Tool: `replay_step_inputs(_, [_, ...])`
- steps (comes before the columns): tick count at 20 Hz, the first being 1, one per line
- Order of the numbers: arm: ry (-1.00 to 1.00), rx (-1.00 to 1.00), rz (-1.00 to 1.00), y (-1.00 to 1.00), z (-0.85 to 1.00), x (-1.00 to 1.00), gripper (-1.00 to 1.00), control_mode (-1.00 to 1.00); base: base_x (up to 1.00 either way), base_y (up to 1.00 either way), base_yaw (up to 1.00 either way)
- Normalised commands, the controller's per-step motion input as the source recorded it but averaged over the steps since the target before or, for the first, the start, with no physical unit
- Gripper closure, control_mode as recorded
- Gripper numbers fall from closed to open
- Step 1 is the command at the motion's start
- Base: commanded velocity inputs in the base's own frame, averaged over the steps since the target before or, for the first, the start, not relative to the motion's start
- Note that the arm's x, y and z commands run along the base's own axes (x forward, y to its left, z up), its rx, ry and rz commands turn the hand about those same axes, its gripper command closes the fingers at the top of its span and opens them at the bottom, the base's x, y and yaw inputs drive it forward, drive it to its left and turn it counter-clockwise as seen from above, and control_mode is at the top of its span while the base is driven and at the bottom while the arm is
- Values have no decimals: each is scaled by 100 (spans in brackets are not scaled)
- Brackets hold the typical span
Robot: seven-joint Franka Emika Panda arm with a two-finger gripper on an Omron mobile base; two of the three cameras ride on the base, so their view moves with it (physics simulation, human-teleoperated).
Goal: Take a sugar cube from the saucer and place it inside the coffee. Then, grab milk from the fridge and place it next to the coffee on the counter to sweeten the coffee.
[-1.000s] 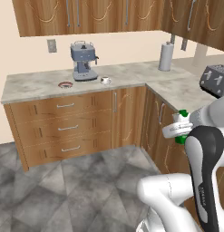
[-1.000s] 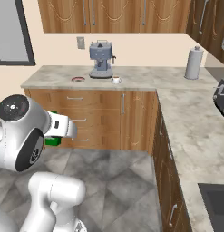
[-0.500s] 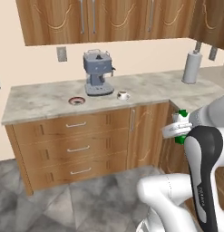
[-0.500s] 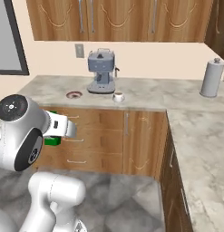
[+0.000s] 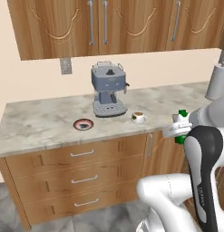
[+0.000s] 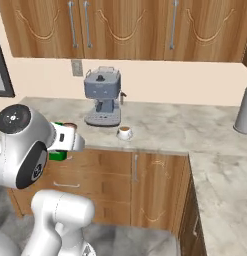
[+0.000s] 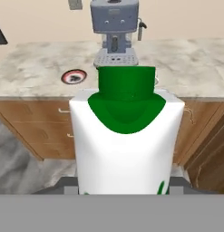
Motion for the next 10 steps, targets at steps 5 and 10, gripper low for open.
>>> replay_step_inputs(5, [0,0,0,0,0,0,100,100,100,-5,0])
replay_step_inputs(10, [0,0,0,0,0,0,100,100,69,-42,0])
